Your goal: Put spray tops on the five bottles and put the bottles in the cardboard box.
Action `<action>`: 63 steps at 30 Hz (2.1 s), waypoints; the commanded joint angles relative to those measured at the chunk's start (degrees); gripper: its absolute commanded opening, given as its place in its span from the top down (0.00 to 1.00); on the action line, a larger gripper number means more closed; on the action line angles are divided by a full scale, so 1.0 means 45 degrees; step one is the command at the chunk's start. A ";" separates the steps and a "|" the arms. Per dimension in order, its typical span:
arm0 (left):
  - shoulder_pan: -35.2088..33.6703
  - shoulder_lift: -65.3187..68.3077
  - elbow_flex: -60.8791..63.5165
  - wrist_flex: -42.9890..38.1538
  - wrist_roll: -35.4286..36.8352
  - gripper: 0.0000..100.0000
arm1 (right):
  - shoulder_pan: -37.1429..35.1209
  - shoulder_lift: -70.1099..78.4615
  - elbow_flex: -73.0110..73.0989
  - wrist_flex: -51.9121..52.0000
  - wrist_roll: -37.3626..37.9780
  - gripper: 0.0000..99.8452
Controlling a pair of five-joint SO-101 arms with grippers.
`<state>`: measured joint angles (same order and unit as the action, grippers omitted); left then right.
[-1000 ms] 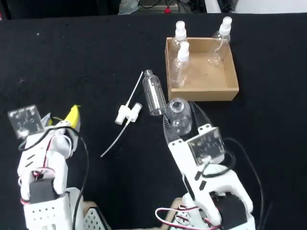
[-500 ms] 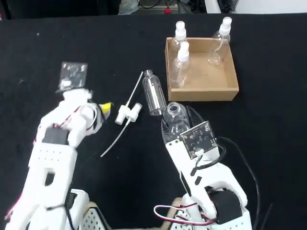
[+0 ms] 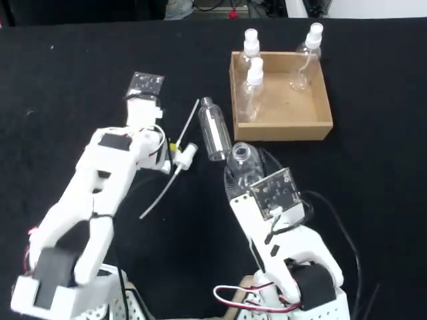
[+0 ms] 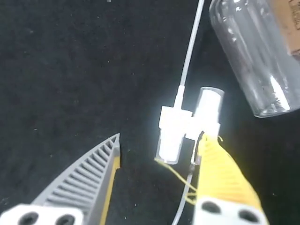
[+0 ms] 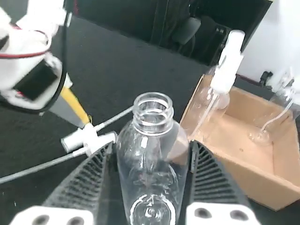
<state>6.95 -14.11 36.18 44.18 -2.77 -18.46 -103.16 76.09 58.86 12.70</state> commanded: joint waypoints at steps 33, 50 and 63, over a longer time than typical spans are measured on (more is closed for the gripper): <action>-0.4425 0.3087 -0.4327 -0.0020 0.2540 0.74 | -0.0215 -0.1221 0.0205 -0.0234 0.0078 0.87; -0.1924 0.2501 -0.4327 0.0567 0.0352 0.74 | -0.0215 -0.1221 0.0361 -0.0254 0.0078 0.87; -0.2295 0.4669 -0.3448 -0.0840 -0.1270 0.74 | -0.0215 -0.1221 0.0400 -0.0274 0.0078 0.87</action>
<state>-1.32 4.00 23.08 41.01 -8.31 -18.73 -103.16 78.20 58.86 12.70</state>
